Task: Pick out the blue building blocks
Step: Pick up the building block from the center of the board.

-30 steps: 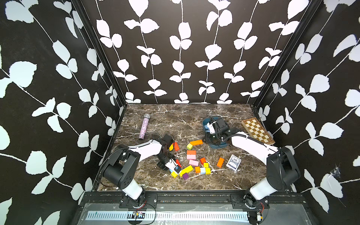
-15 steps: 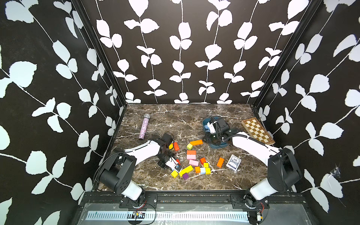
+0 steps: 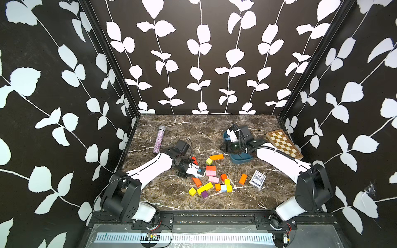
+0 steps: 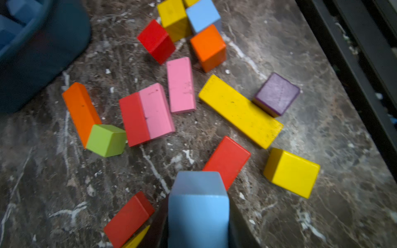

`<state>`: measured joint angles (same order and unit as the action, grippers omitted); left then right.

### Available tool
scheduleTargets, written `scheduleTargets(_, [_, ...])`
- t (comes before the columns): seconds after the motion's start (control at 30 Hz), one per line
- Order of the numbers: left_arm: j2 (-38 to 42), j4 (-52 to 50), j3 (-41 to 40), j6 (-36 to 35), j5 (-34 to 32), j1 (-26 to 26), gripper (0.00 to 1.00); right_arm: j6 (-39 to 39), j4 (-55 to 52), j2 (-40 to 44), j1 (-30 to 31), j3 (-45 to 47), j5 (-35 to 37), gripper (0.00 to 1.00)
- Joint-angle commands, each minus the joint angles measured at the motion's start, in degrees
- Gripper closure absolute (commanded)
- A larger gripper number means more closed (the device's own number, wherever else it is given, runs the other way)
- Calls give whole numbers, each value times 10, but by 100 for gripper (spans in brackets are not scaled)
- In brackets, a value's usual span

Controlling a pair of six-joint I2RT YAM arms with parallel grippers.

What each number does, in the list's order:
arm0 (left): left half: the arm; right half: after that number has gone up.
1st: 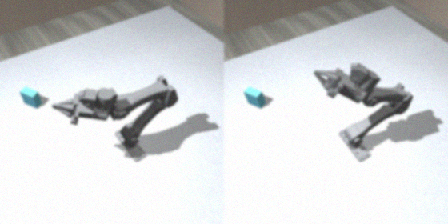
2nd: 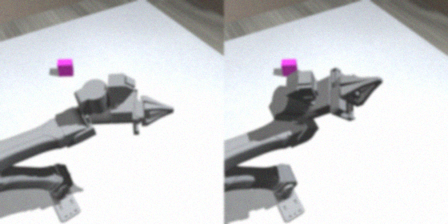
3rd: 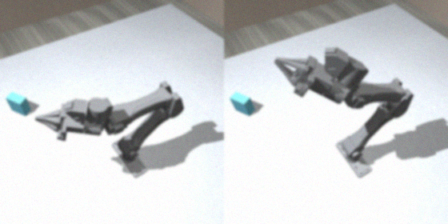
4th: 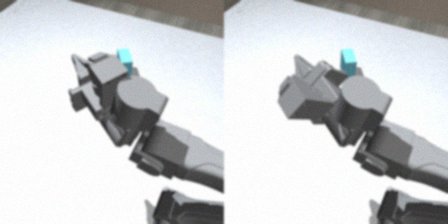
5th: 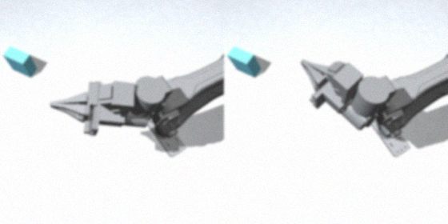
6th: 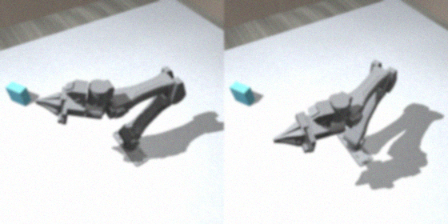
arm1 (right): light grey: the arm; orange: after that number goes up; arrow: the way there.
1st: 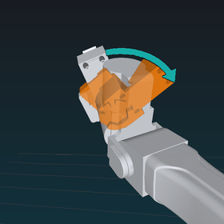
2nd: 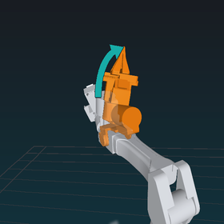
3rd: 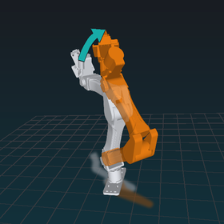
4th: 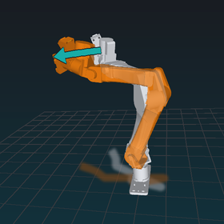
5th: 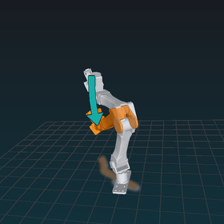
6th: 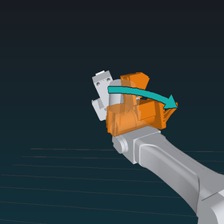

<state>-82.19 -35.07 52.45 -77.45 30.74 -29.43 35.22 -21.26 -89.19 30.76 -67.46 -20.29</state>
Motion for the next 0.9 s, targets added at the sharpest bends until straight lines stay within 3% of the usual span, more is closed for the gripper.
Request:
scheduleTargets(0.0, [-18, 84, 23, 106, 33, 14, 80, -1, 22, -9, 1, -18, -58, 67])
scheduleTargets(0.2, [-68, 195, 53, 200, 63, 24, 79, 25, 40, -60, -1, -39, -152, 65])
scheduleTargets(0.5, [-104, 346, 60, 312, 65, 26, 77, 92, 107, -87, -10, -35, -218, 56])
scheduleTargets(0.87, [-104, 414, 55, 344, 117, 26, 77, 104, 125, -110, -14, -49, -233, 55])
